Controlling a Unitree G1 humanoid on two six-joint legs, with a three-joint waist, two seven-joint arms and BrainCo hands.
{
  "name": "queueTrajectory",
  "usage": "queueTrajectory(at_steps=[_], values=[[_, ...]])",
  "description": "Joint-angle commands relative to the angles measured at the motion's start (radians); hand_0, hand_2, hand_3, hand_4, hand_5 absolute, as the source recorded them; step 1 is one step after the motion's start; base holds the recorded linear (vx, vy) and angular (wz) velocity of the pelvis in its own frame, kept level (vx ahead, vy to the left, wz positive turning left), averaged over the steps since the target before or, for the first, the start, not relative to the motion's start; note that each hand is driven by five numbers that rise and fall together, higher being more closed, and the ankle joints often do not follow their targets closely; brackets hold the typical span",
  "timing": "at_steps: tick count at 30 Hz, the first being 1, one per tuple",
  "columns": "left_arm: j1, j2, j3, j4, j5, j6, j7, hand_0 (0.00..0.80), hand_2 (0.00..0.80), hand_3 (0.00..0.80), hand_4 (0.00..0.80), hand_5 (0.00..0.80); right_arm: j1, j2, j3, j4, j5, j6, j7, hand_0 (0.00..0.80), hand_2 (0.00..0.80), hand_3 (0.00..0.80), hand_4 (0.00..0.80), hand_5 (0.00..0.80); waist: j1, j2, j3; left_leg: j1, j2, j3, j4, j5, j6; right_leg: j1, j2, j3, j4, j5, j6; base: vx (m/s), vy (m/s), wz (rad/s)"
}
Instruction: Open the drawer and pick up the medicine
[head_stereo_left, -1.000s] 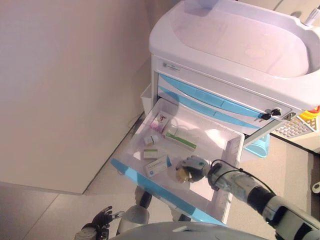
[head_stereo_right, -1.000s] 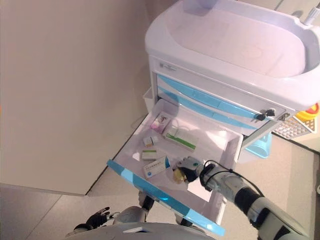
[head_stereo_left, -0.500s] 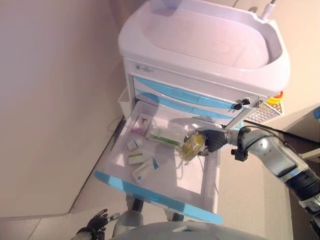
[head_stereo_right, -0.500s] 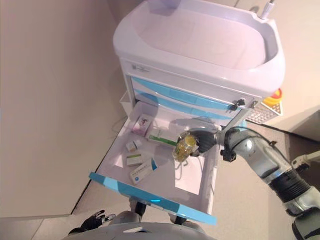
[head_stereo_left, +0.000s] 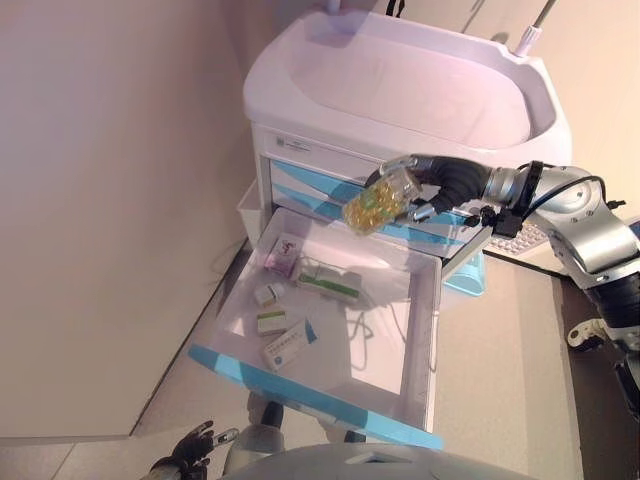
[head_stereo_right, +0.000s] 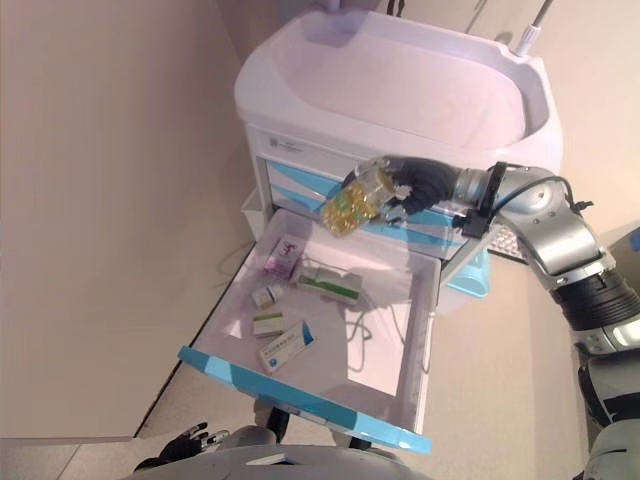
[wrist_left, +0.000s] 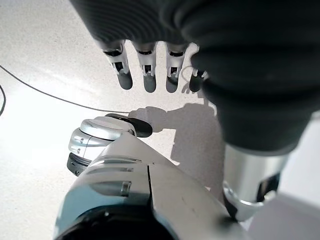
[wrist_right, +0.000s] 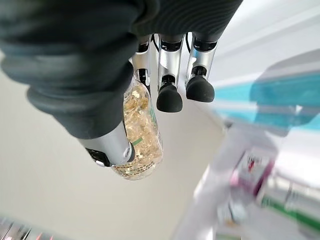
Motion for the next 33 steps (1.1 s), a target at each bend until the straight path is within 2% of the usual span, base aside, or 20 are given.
queueTrajectory(at_steps=[1,10,16,23,29,33], values=[[0.020,0.019,-0.006,0.055,-0.002,-0.002,-0.017,0.000,0.000,0.000,0.000,0.000,-0.108,-0.043,-0.027,0.077,0.081,-0.042,-0.107,0.800,0.800,0.800,0.800,0.800,0.032,-0.020,-0.066,0.010,-0.030,0.017,0.001,-0.055,0.010,0.010,0.009,0.001,0.042,-0.004,0.012,0.037,0.029,0.03],[0.022,0.028,-0.038,0.054,-0.015,0.010,-0.018,0.000,0.000,0.000,0.000,0.000,-0.310,-0.100,0.049,0.421,0.059,-0.056,-0.210,0.800,0.800,0.800,0.800,0.800,0.066,-0.026,-0.071,0.017,-0.040,-0.006,0.001,-0.057,0.012,0.022,0.007,-0.017,0.045,-0.009,0.013,0.046,0.040,0.06],[0.017,0.041,-0.055,0.053,-0.024,0.025,-0.018,0.000,0.000,0.000,0.000,0.000,-0.462,-0.118,0.147,0.609,0.012,-0.029,-0.278,0.800,0.800,0.800,0.800,0.800,0.093,-0.032,-0.064,0.024,-0.047,-0.025,0.001,-0.058,0.014,0.024,0.004,-0.033,0.053,-0.008,0.015,0.035,0.019,0.16],[0.023,0.044,-0.066,0.056,-0.041,0.029,-0.014,0.000,0.000,0.000,0.000,0.000,-0.647,-0.105,0.289,0.838,-0.135,0.039,-0.265,0.800,0.800,0.800,0.800,0.800,0.123,-0.036,-0.060,0.030,-0.051,-0.046,0.001,-0.055,0.015,0.034,0.002,-0.046,0.054,-0.007,0.016,0.042,0.030,0.12],[0.024,0.062,-0.067,0.055,-0.027,0.039,-0.014,0.000,0.000,0.000,0.000,0.000,-0.774,-0.119,0.438,0.984,-0.362,0.046,-0.255,0.800,0.800,0.800,0.800,0.800,0.151,-0.055,-0.051,0.025,-0.057,-0.067,0.001,-0.050,0.018,0.030,-0.003,-0.059,0.060,-0.003,0.021,0.036,0.008,0.10],[0.026,0.068,-0.066,0.060,-0.032,0.040,-0.015,0.000,0.000,0.000,0.000,0.000,-0.833,-0.109,0.516,1.027,-0.419,0.048,-0.244,0.800,0.800,0.800,0.800,0.800,0.159,-0.058,-0.044,0.026,-0.057,-0.073,0.001,-0.048,0.020,0.030,-0.002,-0.060,0.062,-0.001,0.022,0.036,0.004,0.13]])
